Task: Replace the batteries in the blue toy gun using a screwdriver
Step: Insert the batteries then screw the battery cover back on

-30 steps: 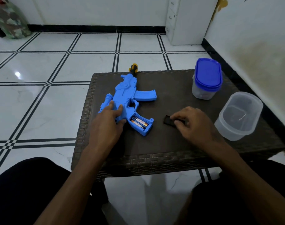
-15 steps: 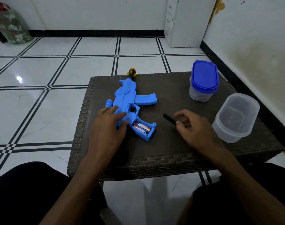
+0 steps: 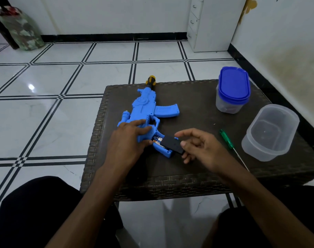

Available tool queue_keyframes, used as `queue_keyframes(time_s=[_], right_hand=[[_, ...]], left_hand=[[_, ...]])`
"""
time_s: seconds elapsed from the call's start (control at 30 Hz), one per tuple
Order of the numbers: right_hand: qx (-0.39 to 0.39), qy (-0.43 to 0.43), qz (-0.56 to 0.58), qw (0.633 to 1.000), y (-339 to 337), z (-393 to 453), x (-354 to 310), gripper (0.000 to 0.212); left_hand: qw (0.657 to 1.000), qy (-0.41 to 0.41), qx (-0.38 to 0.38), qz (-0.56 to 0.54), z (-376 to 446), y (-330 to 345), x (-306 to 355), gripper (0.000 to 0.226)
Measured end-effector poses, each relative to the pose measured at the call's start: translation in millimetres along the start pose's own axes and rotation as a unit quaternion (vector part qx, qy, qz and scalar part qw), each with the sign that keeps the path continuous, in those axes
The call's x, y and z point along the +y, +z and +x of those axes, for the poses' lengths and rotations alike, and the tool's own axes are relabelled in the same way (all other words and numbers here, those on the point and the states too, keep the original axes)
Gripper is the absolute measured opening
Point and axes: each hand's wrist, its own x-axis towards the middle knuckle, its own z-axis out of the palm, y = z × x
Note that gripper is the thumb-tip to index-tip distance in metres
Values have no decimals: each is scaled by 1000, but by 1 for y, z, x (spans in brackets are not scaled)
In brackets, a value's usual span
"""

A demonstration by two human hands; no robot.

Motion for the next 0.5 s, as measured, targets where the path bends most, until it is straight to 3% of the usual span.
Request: queue_keyframes(time_s=[0.27,0.4,0.5], right_hand=[[-21,21,-22,999,-7,-5,0,32],[-19,-14,-98,995,-7,-7,2,50],[10,-53,-181,982,-5,-10,3,52]], left_hand=[[1000,-1,-3,2,0,-1,0,49],[1000,-2,-7,-2,-1,-1,0,49],[1000,-2,-4,-4,0,0,0,49]])
